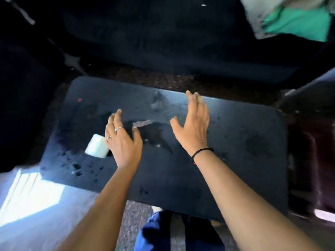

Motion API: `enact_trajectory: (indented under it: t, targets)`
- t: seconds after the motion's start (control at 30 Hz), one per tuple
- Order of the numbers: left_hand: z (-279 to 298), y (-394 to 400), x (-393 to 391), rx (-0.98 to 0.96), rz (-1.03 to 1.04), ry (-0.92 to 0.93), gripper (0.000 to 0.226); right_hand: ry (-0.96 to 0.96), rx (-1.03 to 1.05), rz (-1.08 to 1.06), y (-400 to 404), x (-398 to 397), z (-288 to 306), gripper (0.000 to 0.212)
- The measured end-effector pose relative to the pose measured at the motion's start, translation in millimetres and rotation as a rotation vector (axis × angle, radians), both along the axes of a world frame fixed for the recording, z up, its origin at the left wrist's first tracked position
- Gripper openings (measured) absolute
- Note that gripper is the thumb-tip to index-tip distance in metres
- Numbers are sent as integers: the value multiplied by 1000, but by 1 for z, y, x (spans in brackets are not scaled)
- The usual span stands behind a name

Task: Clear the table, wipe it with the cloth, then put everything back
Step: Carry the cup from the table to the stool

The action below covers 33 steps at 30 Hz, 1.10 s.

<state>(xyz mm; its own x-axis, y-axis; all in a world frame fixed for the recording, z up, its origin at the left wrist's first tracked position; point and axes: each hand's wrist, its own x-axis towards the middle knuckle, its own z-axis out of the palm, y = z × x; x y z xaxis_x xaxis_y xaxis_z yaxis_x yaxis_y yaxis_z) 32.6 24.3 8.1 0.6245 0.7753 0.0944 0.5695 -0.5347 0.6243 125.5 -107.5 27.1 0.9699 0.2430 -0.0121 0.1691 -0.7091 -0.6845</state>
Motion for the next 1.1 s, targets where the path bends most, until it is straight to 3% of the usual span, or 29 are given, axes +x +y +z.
enact_trajectory:
  t: [0.17, 0.3, 0.43, 0.6, 0.73, 0.83, 0.97, 1.1]
  targets:
    - [-19, 87, -63, -103, 247, 220, 81, 168, -67, 293, 111, -47, -27, 74]
    - [-52, 127, -95, -316, 178, 443, 98, 366, -197, 553, 172, -86, -62, 74]
    - [-80, 138, -98, -322, 23, 459, 70, 639, -127, 508, 195, -109, -84, 73]
    - [-82, 132, -87, -351, 70, 378, 60, 734, 61, 355, 195, -109, -89, 64]
    - [-69, 104, -80, -436, 40, 276, 70, 827, 241, 193, 166, -96, -81, 70]
    - [-57, 63, -61, -393, -43, 262, 83, 887, 366, 79, 116, -78, -70, 77]
    - [-36, -14, -18, -343, -264, 224, 80, 985, 556, -130, 13, -55, -50, 73]
    - [-20, -110, 20, -246, -605, 189, 66, 944, 605, -231, -101, -48, -27, 61]
